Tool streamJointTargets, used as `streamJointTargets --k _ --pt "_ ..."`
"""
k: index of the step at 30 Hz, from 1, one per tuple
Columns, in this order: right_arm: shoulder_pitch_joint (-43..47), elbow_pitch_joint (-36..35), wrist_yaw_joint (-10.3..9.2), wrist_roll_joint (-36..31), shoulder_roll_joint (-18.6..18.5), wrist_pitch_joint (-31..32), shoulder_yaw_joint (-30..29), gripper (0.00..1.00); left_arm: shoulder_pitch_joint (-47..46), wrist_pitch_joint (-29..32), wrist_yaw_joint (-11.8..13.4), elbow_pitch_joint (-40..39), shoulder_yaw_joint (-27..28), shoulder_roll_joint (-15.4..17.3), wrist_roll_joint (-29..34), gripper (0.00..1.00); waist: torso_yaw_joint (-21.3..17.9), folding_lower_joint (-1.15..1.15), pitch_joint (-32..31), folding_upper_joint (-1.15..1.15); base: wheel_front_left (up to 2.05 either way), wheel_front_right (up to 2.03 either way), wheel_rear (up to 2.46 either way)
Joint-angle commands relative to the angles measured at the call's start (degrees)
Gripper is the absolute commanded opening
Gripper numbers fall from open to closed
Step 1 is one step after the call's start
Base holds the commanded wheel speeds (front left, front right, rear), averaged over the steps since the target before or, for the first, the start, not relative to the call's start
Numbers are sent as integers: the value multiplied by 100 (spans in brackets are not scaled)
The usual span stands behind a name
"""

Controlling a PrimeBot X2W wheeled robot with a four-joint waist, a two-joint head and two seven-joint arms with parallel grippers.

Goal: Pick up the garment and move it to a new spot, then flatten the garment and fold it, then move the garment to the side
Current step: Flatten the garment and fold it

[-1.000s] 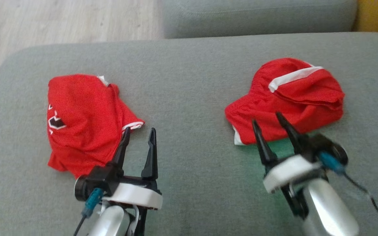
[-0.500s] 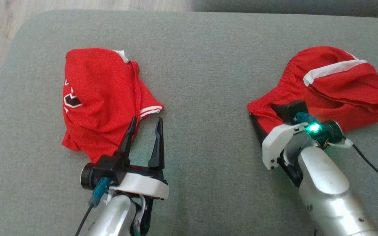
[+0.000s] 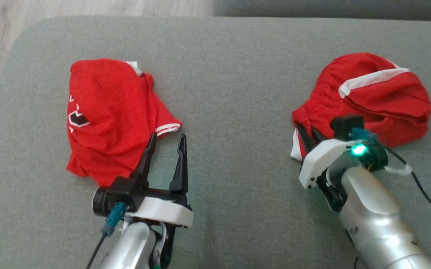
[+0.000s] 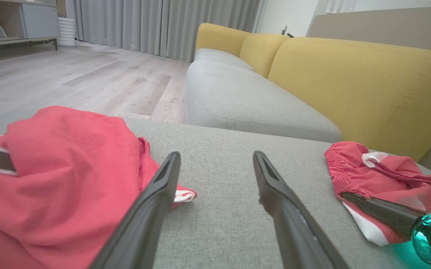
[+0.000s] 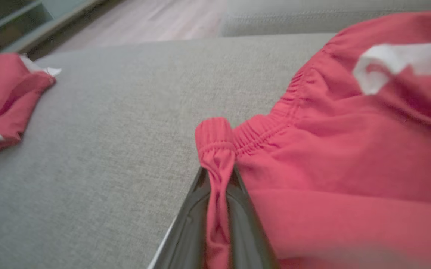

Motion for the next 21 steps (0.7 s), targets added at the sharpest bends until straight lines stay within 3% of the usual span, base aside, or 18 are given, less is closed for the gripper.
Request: streamJointTargets --k 1,5,9,11,21 --pt "33 -68 -4 103 52 -126 132 0 -111 -54 19 -163 173 0 17 100 -87 -1 -104 0 0 0 0" --pt "-19 -142 -4 697 52 -845 -68 0 -42 -54 4 -151 196 -1 18 100 -242 -1 -323 0 0 0 0" --pt "-40 -462 -4 1001 52 -1084 -639 0 63 -54 27 -168 280 14 13 100 -429 -1 -539 0 0 0 0" --pt "105 -1310 -4 988 52 -1093 -1466 0 180 -54 33 -188 326 27 -6 100 -585 -1 -681 0 0 0 0" --pt "382 -3617 -4 196 52 -1065 -3468 0 410 -54 40 -203 317 40 -54 100 -909 -1 -1002 0 0 0 0"
